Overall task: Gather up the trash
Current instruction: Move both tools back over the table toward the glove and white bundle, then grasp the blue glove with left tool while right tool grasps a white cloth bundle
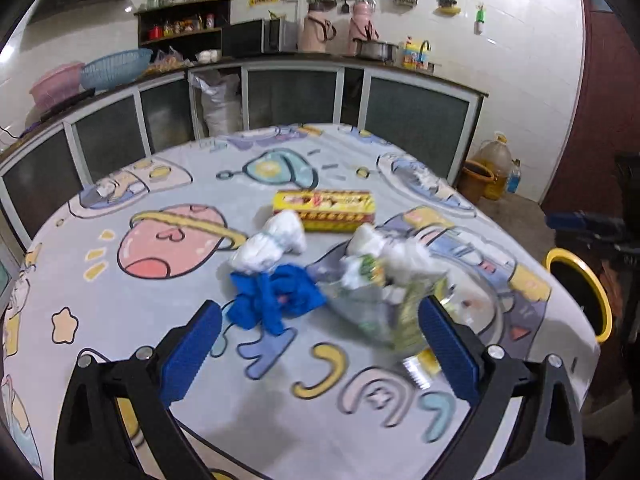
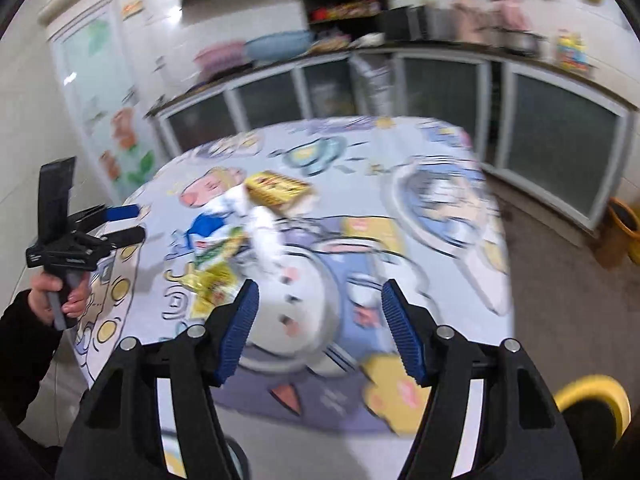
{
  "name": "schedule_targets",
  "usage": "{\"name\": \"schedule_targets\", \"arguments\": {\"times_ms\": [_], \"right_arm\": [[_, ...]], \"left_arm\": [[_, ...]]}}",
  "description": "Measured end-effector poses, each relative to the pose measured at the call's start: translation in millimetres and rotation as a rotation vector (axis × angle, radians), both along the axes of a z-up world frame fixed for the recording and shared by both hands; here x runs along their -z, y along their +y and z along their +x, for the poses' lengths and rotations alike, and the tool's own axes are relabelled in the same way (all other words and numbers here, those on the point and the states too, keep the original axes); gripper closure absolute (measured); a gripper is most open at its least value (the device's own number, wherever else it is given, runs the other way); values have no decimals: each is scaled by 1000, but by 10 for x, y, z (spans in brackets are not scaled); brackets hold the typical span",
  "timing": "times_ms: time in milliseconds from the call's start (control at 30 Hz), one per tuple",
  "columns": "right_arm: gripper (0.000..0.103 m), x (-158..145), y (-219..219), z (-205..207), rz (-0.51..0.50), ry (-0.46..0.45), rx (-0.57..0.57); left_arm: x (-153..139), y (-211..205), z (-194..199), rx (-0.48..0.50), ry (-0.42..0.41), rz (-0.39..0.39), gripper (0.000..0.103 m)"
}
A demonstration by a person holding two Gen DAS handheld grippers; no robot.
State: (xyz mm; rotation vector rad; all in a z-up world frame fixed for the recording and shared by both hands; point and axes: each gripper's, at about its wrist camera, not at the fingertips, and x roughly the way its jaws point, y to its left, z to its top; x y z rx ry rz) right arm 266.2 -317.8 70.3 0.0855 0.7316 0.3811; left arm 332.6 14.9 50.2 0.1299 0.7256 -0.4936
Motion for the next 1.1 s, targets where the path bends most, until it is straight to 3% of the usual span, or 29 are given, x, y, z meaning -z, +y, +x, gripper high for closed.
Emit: {"name": "schedule_targets", "arguments": {"times_ms": [200, 367, 867, 1000, 1100], "right_arm": [[55, 143, 574, 598, -66, 75, -111], [56, 332, 769, 920, -75, 139, -140], [56, 630, 1029, 1236, -103, 251, -205], [56, 742, 1012, 1347, -109, 298, -178], [73, 752, 1001, 1362, -63, 322, -195]], "left_arm": [[265, 53, 343, 12, 71, 5, 8], [428, 44, 575, 8, 114, 14, 8], [734, 119, 951, 4, 275, -71, 9], [788, 53, 1010, -9, 278, -29, 22], [783, -1, 1008, -10, 262, 0, 47]]}}
